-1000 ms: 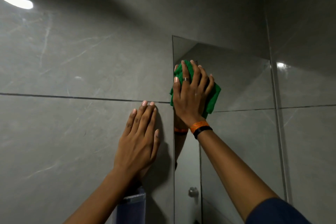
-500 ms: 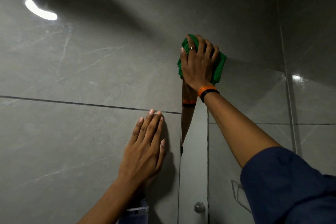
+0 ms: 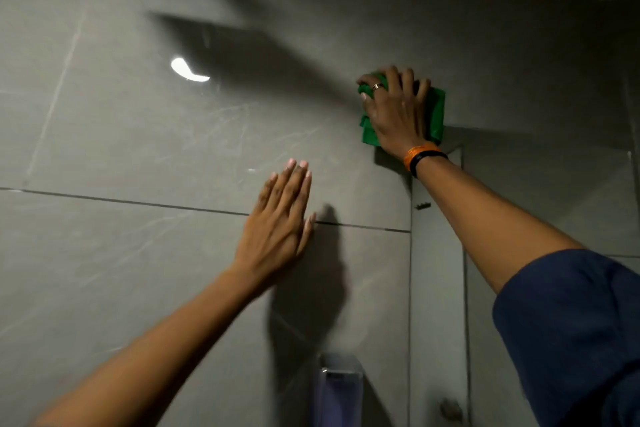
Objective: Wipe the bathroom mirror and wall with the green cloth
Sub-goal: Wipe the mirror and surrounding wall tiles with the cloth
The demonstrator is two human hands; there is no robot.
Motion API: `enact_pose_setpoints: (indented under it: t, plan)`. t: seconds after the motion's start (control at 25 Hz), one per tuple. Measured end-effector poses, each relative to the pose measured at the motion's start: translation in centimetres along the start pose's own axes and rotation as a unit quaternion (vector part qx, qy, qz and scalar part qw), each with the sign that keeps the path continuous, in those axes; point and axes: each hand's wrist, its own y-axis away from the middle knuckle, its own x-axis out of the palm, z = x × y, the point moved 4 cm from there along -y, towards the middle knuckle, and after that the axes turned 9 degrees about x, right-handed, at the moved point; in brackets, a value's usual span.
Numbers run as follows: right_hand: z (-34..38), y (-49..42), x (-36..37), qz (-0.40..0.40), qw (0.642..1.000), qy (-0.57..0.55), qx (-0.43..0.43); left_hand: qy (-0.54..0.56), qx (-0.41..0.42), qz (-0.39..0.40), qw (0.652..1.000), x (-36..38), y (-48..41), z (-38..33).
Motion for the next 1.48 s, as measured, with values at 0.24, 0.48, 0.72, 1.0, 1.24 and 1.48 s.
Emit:
enact_pose_setpoints:
  t: [0.24,0.48,0.72,1.0,1.24,1.48]
  plan:
    - [10.3,7.8,-1.0,0.018,1.0,-0.007,-0.021,-0.019,-0.038,0.027,0.999,-5.7,2.6,8.3]
    - [9.7,12.2,-1.7,0.026,0.999,0.026,0.034,-0.028,0.038,0.028,0.999,-6.0,6.2,9.8]
    - [-1.1,13.7,-1.5,-0.071,0.953,-0.004,0.293,-0.004,0.066,0.009,0.998,-3.6,5.2,6.0]
    - [-9.4,9.5,1.9,0.018,0.94,0.022,0.34,-0.019,0.085,0.002,0.996,1.1,3.1,3.2]
    - [-8.4,5.2,3.1,-0.012,0.978,0.012,0.209,-0.03,0.067,-0.012,0.997,4.1,3.6,3.0]
    - [-7.5,7.4,3.3,-0.009,0.992,0.015,0.122,-0.017,0.07,-0.011,0.997,4.5,3.3,2.7]
